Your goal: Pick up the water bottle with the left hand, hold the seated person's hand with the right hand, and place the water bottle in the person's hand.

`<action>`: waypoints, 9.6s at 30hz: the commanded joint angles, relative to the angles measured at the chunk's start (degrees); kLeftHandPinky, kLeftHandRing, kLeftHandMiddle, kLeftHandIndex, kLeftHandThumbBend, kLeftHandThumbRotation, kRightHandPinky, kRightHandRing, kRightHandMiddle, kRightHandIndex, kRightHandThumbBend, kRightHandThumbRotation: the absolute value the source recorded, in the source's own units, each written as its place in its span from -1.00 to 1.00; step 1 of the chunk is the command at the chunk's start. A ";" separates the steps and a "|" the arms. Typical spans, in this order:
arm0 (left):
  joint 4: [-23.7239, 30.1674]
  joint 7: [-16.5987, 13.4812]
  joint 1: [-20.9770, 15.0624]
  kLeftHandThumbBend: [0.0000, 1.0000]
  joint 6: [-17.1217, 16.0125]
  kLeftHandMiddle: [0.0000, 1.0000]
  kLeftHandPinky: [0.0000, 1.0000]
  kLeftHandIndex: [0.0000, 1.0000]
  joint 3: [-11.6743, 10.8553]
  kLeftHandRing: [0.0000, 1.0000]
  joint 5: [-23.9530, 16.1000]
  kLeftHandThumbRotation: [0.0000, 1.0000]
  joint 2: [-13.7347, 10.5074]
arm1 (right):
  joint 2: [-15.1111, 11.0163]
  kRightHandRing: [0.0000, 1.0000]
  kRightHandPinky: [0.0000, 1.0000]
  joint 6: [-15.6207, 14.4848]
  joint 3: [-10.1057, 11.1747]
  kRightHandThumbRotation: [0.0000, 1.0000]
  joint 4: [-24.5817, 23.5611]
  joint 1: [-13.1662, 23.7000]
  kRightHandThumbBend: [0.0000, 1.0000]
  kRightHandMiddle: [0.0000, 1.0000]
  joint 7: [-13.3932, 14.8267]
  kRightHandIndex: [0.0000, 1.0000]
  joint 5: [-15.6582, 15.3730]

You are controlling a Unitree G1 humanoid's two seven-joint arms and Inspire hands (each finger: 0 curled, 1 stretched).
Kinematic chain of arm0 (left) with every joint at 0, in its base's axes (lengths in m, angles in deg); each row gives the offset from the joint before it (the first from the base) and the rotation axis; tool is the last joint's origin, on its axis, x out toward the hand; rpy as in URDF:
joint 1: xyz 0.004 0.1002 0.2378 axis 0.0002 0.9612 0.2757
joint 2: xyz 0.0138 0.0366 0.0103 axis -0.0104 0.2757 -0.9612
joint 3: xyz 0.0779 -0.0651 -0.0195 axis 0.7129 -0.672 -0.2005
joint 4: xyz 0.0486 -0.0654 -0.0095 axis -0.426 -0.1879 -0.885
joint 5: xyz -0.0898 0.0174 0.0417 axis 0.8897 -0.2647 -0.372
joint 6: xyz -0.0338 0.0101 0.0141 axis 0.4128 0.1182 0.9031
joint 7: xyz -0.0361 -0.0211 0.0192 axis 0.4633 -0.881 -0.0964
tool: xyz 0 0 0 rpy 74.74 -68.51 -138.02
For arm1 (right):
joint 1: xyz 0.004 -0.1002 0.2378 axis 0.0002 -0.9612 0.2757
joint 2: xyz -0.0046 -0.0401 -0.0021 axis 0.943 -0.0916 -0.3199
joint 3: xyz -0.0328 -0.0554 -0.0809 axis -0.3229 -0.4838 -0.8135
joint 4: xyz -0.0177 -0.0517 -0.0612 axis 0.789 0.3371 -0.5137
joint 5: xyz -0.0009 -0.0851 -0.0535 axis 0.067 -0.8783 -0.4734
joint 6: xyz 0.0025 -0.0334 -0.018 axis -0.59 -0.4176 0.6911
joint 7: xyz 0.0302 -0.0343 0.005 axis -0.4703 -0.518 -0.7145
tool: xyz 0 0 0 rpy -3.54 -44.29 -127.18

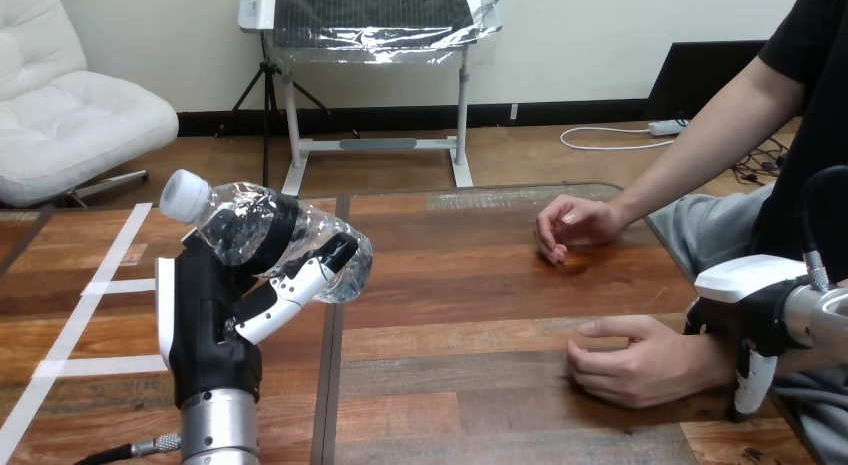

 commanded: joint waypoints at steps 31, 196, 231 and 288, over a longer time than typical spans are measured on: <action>5.51 -0.90 -2.12 0.27 1.10 -0.05 -0.20 -0.02 -0.86 -0.15 -0.84 -1.00 -0.02 | 6.00 0.12 -0.10 -0.09 -6.10 -0.91 10.98 2.13 0.34 0.30 7.92 0.41 -2.82; 5.49 -0.77 -10.11 0.32 7.52 -0.10 -0.25 -0.06 5.51 -0.19 -9.05 -1.00 1.97 | -1.26 -0.58 -0.72 -5.18 12.44 -1.00 -20.87 -1.06 0.59 -0.43 12.68 -0.37 10.07; 1.51 -1.77 -18.29 0.36 12.53 -0.13 -0.29 -0.07 15.50 -0.21 -9.72 -1.00 5.47 | -0.59 -0.65 -0.78 -6.80 15.94 -1.00 -34.43 -3.00 0.68 -0.51 8.83 -0.43 10.26; -4.34 -4.80 -19.23 0.27 10.31 -0.12 -0.27 -0.06 24.71 -0.19 -8.27 -1.00 8.40 | -0.71 -0.58 -0.74 -4.63 16.04 -1.00 -36.26 -6.30 0.65 -0.42 10.43 -0.33 8.96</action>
